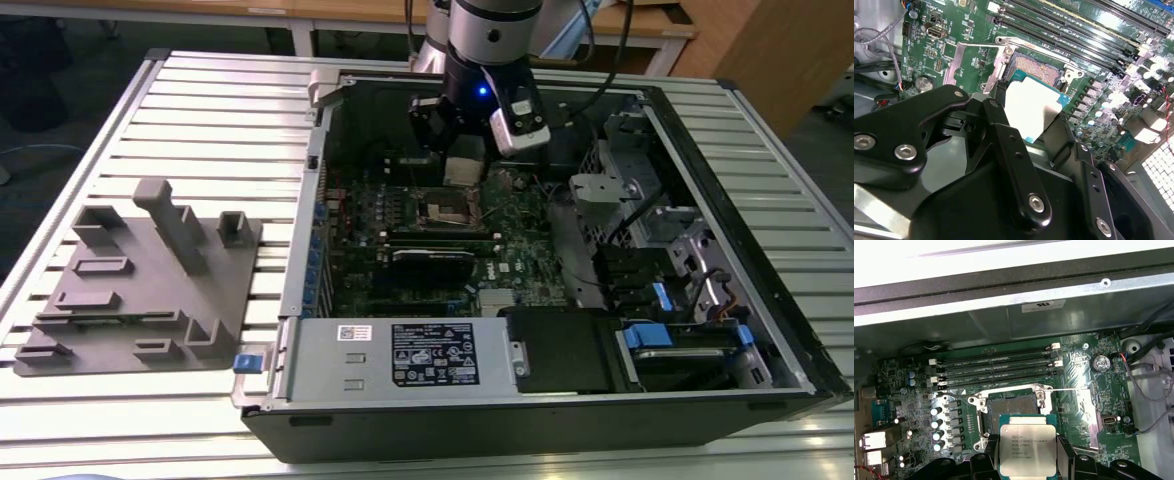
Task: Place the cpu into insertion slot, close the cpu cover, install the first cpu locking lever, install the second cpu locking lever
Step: 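Place the cpu into insertion slot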
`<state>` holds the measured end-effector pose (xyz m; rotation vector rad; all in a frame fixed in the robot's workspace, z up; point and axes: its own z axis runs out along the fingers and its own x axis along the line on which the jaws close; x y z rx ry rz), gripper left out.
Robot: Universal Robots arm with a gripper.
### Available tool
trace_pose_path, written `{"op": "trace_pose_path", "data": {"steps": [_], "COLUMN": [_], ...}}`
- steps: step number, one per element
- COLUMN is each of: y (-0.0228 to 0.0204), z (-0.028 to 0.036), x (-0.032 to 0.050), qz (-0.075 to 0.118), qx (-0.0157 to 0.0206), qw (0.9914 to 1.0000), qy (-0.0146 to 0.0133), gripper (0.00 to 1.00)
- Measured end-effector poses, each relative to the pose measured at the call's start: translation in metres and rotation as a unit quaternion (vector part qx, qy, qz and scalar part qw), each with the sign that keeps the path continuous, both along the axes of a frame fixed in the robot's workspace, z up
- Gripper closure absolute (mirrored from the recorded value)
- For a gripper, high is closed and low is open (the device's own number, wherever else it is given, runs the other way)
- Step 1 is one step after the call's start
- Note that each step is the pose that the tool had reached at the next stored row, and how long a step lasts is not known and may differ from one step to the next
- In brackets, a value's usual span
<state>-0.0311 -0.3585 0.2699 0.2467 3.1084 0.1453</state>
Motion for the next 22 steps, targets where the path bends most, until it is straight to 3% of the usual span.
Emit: {"op": "trace_pose_path", "data": {"steps": [4,22], "y": [0.0,0.0], "z": [-0.0002,-0.0003], "x": [0.0,0.0], "qz": [-0.028,-0.045], "qx": [0.0,0.0], "qw": [0.99961,0.99898], "qy": [0.0,0.0], "gripper": [0.46,0.46]}}
